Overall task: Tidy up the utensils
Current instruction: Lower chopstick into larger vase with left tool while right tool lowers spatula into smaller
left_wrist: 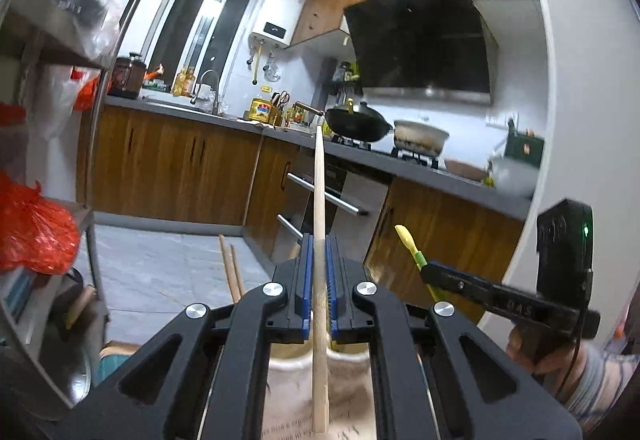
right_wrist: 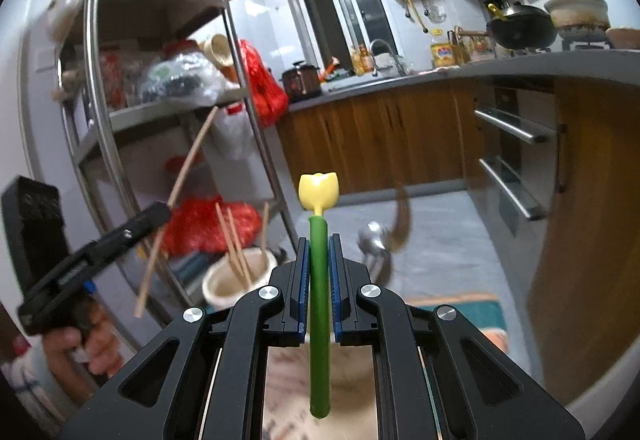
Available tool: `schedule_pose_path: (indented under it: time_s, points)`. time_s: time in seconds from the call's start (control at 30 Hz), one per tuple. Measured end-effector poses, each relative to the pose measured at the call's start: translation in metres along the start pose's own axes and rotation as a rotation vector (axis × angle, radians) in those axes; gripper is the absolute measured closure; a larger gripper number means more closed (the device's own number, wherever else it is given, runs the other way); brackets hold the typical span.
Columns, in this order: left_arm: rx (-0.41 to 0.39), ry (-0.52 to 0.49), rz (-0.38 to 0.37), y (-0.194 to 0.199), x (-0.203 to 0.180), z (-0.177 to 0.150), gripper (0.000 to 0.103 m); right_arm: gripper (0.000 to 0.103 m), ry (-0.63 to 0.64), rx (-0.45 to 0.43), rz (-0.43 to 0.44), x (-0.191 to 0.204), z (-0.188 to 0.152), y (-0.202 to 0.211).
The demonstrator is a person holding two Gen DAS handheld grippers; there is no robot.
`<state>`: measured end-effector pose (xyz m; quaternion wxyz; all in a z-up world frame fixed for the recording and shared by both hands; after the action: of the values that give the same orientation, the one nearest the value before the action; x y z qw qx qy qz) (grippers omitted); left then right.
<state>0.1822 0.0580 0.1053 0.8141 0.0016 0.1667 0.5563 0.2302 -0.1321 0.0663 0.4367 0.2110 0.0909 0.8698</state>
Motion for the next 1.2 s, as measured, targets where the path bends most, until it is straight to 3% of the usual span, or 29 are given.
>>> schedule_pose_path:
  time_s: [0.27, 0.57, 0.83, 1.2]
  points:
    - [-0.012, 0.096, -0.052, -0.043, 0.023, -0.004, 0.097, 0.093, -0.109, -0.015, 0.108, -0.005, 0.011, -0.05]
    - [-0.036, 0.028, -0.015, -0.062, 0.018, -0.014, 0.097, 0.093, -0.065, -0.033, 0.05, -0.005, -0.002, -0.085]
    - [-0.02, -0.004, -0.026, -0.055, 0.017, -0.028, 0.097, 0.093, 0.115, -0.033, -0.023, 0.01, -0.026, -0.094]
    - [0.109, -0.11, 0.032, -0.043, 0.009, -0.058, 0.097, 0.093, 0.147, 0.047, -0.035, 0.008, -0.047, -0.087]
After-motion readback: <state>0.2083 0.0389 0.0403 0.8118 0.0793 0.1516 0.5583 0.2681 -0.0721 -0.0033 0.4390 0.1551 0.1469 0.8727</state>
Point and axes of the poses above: each gripper's, at about its wrist camera, not at the fingertips, and y roughly against the way its jaws point, x to its left, z to its top, the point moved 9 cm from there along -y, roughly the way its jaws point, and after that the axes turned 3 degrees about x, right-handed, at the moved point
